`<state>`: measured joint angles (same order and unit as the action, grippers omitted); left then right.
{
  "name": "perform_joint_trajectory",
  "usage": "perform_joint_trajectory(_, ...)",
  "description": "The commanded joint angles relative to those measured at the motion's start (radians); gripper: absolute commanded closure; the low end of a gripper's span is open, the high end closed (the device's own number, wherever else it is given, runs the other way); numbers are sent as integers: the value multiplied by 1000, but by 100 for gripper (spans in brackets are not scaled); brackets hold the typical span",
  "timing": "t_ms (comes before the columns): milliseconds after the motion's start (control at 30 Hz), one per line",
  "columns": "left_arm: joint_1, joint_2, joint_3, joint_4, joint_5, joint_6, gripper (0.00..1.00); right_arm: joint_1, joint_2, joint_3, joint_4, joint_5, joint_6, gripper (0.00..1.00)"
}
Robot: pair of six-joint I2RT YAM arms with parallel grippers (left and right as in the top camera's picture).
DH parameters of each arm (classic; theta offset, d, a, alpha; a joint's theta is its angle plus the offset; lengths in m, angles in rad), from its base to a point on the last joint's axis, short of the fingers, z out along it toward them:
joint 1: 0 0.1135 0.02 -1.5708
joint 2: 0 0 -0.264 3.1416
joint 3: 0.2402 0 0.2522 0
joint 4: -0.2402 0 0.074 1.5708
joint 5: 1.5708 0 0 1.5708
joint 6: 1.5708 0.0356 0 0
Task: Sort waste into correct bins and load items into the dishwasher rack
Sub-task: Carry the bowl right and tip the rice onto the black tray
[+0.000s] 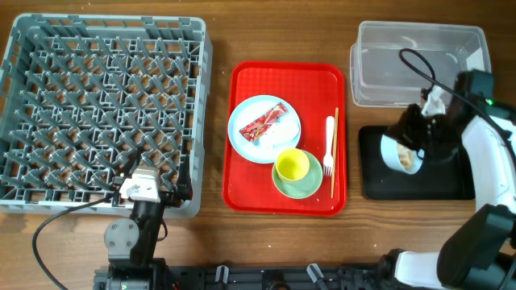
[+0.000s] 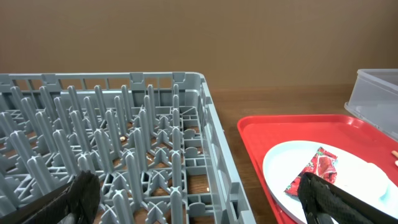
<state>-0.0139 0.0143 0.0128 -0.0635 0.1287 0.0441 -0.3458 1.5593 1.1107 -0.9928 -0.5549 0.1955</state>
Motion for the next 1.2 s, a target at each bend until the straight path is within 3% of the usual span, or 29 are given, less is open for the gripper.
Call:
perform_joint_trajectory(0,-1,-8,-7,-1,9,1,0,-150,-12,-81,18,-338,-169,96)
perform_joint_trajectory(233,-1,-8,-7,-1,9,1,0,-386,-12,-158,53,-727,-319,96)
perform_joint_trajectory(633,-1,-8,-7,-1,9,1,0,-480,22,-182,117,-809,-230,96)
perform_joint_trajectory(900,-1,-8,-7,-1,9,1,0,-500,80,-384,563,-1068,108,96)
perform_joint_trajectory(1167,-1,-8,-7,-1,9,1,0,-518,80,-385,714,-1069,346,96)
